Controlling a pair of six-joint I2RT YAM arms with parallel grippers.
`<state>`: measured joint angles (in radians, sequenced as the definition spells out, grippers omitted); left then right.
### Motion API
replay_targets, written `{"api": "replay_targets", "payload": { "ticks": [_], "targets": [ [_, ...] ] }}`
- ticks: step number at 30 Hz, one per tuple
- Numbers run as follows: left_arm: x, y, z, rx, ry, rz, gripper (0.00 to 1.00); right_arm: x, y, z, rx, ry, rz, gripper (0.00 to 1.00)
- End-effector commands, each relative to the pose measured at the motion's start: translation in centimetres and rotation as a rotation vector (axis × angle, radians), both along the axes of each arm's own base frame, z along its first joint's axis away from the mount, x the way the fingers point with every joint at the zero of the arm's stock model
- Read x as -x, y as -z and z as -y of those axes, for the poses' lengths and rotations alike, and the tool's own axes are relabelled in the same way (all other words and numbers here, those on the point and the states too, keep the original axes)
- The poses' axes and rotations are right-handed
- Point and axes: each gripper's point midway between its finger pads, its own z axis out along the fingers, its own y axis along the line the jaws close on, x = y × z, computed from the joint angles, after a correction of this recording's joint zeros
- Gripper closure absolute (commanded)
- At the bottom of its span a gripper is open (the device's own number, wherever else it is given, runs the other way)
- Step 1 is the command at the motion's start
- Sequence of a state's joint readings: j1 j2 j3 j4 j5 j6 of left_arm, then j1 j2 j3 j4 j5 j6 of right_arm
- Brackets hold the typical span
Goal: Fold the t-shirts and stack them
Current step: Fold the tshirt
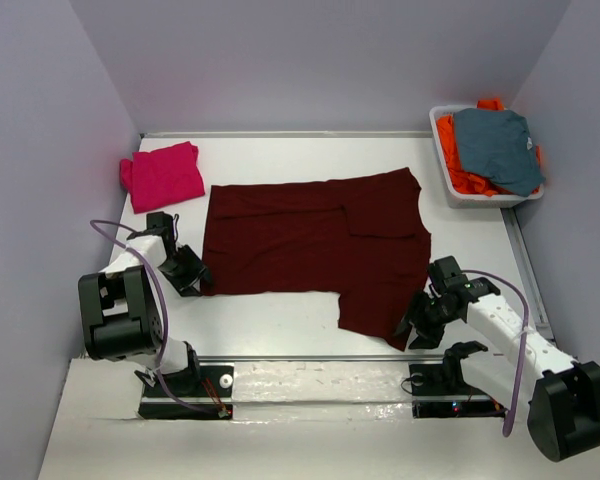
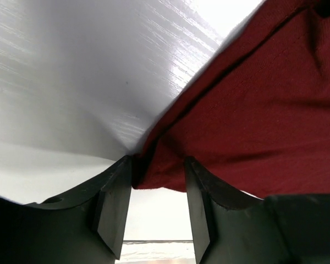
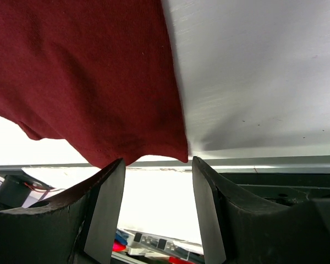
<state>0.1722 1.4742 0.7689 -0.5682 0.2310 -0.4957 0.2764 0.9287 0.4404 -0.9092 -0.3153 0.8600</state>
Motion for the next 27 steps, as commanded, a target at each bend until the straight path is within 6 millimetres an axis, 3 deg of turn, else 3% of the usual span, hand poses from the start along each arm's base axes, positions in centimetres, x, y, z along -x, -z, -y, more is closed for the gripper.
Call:
{"api": "replay_targets", "payload": {
  "ticks": [1, 12, 18, 27],
  "targets": [
    [-1.1, -0.6, -0.1, 0.006, -0.007, 0.024, 0.49, 0.1, -0.8, -0.4, -0.019, -0.029, 0.000, 0.42],
    [-1.2, -0.7, 0.3, 0.030, 0.000, 0.033, 0.63, 1.6, 0.3, -0.8, -0.053, -0.054, -0.075, 0.42],
    [-1.5, -0.9, 0.4, 0.038, 0.006, 0.047, 0.73, 0.0, 1.0, -0.8, -0.032, -0.051, -0.041, 0.42],
    [-1.6, -1.0, 0.5, 0.043, 0.015, 0.049, 0.77, -2.1, 1.6, -0.6, 0.010, -0.049, -0.011, 0.44]
  ]
}}
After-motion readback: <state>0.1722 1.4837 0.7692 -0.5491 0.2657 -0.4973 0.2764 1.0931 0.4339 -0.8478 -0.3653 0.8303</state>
